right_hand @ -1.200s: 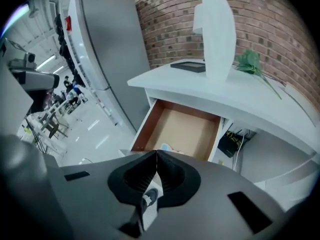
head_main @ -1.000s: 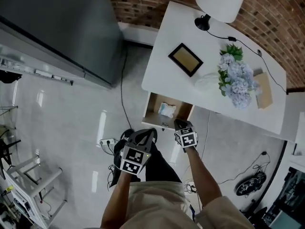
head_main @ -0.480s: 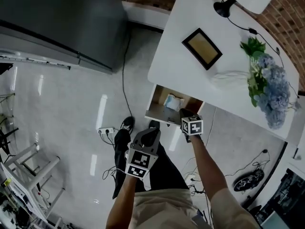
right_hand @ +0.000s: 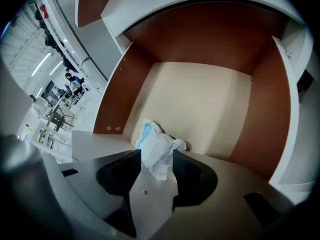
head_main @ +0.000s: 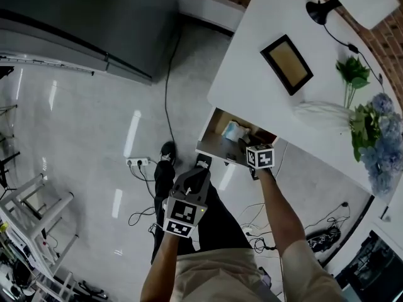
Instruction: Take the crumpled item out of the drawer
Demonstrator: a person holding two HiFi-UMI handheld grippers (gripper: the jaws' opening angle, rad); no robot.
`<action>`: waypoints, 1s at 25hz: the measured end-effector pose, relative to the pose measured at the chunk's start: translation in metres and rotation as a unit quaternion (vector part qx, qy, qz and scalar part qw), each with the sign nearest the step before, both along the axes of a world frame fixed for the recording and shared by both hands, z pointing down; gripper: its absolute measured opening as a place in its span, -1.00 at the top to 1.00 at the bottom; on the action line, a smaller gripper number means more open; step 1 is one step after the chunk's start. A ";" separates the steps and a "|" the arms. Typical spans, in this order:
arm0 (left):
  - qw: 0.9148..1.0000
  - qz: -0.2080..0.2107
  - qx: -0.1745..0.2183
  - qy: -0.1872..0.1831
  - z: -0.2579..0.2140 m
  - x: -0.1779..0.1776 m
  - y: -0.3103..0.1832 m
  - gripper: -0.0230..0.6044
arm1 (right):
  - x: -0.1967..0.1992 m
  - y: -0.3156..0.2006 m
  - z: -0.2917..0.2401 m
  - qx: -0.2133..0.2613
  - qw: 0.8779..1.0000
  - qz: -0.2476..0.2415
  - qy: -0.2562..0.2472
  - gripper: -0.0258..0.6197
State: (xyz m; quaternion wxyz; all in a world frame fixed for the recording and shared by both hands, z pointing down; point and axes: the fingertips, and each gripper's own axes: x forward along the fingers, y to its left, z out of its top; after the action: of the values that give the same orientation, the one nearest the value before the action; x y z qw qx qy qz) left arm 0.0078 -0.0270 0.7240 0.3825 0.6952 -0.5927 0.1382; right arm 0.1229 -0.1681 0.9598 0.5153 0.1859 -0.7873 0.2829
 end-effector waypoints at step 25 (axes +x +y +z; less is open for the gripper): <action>1.000 0.001 -0.007 -0.003 -0.003 -0.019 0.022 0.87 | -0.008 -0.002 0.007 0.034 0.994 -0.063 0.087 0.84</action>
State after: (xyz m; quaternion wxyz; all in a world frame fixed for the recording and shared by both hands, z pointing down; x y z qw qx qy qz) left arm -0.0115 -0.0053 0.7209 0.3859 0.6923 -0.5923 0.1450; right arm 0.1148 -0.1706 0.9670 0.5922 0.1769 -0.7588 0.2055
